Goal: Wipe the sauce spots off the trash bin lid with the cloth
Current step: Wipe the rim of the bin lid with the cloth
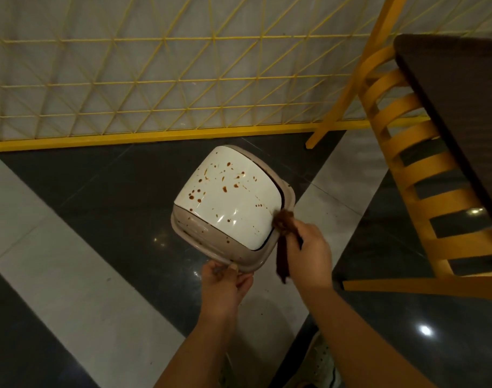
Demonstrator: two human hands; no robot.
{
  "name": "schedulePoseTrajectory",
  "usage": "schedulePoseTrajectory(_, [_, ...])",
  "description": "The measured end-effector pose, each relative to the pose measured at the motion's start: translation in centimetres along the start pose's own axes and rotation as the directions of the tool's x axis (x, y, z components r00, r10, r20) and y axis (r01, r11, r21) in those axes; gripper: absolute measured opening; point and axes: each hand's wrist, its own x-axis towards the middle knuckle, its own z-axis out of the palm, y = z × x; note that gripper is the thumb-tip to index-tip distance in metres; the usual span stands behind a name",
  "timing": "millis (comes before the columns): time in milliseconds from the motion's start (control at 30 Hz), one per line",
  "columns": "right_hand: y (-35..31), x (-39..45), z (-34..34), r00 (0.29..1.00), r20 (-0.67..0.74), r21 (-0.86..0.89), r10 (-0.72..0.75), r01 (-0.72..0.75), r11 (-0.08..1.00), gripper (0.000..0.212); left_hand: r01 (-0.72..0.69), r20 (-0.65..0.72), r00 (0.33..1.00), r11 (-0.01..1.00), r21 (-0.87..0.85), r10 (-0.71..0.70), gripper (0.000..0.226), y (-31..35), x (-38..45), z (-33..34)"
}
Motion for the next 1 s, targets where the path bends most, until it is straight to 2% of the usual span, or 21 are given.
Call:
schedulePoseTrajectory(133, [0.1, -5.2, 1.8, 0.997, 0.051, 0.101, -0.052, 0.046, 0.994, 0.03, -0.009, 0.02, 1.0, 0.999, 0.03, 0.009, 0.017, 0.1, 0.0, -0.6])
schedulePoseTrajectory(233, [0.5, -4.0, 1.0, 0.993, 0.077, 0.071, -0.091, 0.086, 0.994, 0.031, -0.012, 0.018, 1.0, 0.999, 0.042, 0.012, 0.015, 0.2, 0.3, -0.9])
schedulePoseTrajectory(333, [0.4, -1.1, 0.3, 1.0, 0.011, 0.049, -0.001, 0.001, 0.999, 0.03, 0.004, 0.024, 1.0, 0.999, 0.034, -0.005, 0.015, 0.2, 0.2, -0.5])
schedulePoseTrajectory(400, [-0.4, -1.6, 0.7, 0.997, -0.037, 0.109, 0.063, -0.058, 0.992, 0.029, 0.007, 0.017, 1.0, 1.0, 0.018, -0.007, 0.014, 0.0, 0.1, -0.3])
schedulePoseTrajectory(533, [-1.3, -6.9, 2.2, 0.998, 0.03, 0.234, 0.06, -0.065, 0.97, 0.029, -0.007, 0.051, 0.999, 1.0, 0.021, 0.006, 0.017, 0.0, 0.1, -0.5])
schedulePoseTrajectory(667, [-0.1, -5.3, 1.1, 0.995, 0.096, 0.109, -0.039, 0.028, 0.994, 0.028, -0.006, 0.068, 0.998, 0.999, 0.037, 0.004, 0.02, -0.1, 0.6, -0.9])
schedulePoseTrajectory(767, [-0.3, -3.8, 0.2, 1.0, 0.03, 0.074, -0.002, 0.0, 0.997, 0.027, 0.003, 0.087, 0.996, 0.998, 0.064, -0.009, 0.024, -0.8, 0.8, -0.5])
schedulePoseTrajectory(900, [-0.5, -5.5, 0.9, 0.998, 0.059, 0.133, 0.026, -0.033, 0.991, 0.024, 0.05, 0.081, 0.995, 0.998, 0.027, -0.052, 0.027, -1.4, 0.2, 0.2])
schedulePoseTrajectory(1000, [0.5, -4.8, 0.4, 0.997, 0.031, 0.14, 0.071, -0.075, 0.987, 0.027, 0.104, 0.115, 0.987, 0.992, 0.068, -0.112, 0.026, -1.1, 0.0, -0.3])
